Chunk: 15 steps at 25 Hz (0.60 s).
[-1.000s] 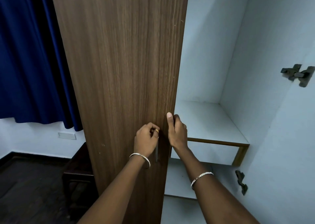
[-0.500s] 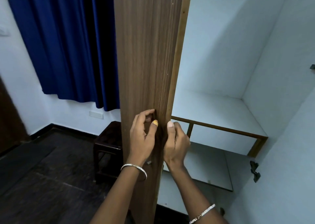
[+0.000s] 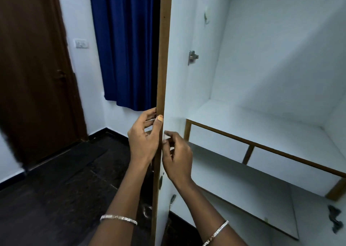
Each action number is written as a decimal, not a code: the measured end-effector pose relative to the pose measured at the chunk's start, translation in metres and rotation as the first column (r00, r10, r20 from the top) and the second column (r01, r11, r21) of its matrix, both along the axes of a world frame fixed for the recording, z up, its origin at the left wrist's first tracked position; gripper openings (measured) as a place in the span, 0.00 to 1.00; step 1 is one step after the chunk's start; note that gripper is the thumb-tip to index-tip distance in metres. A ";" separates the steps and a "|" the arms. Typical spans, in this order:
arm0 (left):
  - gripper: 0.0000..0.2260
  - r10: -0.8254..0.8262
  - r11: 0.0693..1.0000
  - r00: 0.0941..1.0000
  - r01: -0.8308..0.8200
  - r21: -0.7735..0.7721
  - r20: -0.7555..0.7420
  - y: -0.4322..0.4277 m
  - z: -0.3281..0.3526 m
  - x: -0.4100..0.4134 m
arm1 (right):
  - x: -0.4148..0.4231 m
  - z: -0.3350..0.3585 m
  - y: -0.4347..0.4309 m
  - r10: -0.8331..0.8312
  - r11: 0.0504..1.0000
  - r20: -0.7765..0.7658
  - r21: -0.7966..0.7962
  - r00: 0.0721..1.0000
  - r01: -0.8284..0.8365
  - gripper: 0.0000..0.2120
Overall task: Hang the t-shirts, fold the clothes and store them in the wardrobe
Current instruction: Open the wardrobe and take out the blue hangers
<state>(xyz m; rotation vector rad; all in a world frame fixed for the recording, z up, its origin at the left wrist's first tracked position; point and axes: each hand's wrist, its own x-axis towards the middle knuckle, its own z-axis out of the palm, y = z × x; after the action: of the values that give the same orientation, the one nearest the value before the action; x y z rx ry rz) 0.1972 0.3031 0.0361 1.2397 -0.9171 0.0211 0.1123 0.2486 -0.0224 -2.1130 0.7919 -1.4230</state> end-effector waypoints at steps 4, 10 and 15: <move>0.14 0.164 0.983 0.986 -0.163 0.078 -0.002 0.008 0.001 0.040 | 0.038 0.016 0.001 0.115 0.993 -0.165 0.041 0.980 -0.110 0.21; 0.18 0.326 0.934 0.945 -0.326 0.147 0.020 0.003 0.004 0.083 | 0.082 0.021 -0.011 0.300 0.954 -0.384 0.094 0.874 -0.286 0.30; 0.19 0.388 0.904 0.921 -0.390 0.174 0.046 -0.004 0.003 0.099 | 0.099 0.021 -0.022 0.370 0.926 -0.403 0.089 0.837 -0.366 0.30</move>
<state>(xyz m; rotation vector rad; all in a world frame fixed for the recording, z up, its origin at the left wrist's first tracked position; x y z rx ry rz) 0.2957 0.2993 0.0390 1.5789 -0.6766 0.2680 0.2114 0.2264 -0.0017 -2.4344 0.4868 -0.7778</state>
